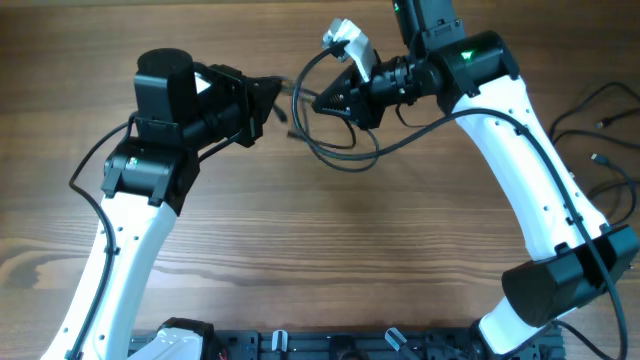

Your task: Untangle cables

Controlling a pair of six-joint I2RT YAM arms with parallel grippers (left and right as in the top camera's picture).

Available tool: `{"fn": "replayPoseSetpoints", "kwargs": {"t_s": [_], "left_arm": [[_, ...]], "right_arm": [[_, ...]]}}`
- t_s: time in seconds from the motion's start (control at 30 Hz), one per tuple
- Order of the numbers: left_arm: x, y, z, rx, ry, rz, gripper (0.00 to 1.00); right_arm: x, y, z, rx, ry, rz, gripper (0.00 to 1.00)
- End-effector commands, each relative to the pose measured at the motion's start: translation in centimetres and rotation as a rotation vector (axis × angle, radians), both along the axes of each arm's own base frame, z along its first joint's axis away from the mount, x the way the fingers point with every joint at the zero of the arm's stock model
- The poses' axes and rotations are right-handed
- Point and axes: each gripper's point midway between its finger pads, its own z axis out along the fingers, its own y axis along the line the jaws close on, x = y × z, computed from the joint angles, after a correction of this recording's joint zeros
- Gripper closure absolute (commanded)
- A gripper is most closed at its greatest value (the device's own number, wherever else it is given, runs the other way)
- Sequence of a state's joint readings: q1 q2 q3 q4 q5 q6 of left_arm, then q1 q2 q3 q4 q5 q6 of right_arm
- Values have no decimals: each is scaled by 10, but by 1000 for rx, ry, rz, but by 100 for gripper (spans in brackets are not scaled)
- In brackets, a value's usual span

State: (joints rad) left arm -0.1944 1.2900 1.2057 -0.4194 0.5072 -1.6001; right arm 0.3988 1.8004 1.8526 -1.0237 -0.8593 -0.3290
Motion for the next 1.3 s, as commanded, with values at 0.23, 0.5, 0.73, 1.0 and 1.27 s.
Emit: {"fn": "replayPoseSetpoints", "kwargs": {"t_s": [0.23,0.5,0.73,1.0,1.27], "left_arm": [[-11,55,-51,538,-21,1,59],[-14,56,-67,747,-110,-198,67],[-18,57,-70,812,-142,-269,66],[-21,57,-73,813,-125,-276,66],[-22,57,-74,813,-121,-278,65]], "right_arm": [[65,-106,91,136,34,-592,96],[80,-240,103,163,70,-968,96],[62,-429,68,-19,137,-1726,96],[26,-535,35,-160,189,-2127,96],[30,-527,-5,-204,353,-2067,0]]}}
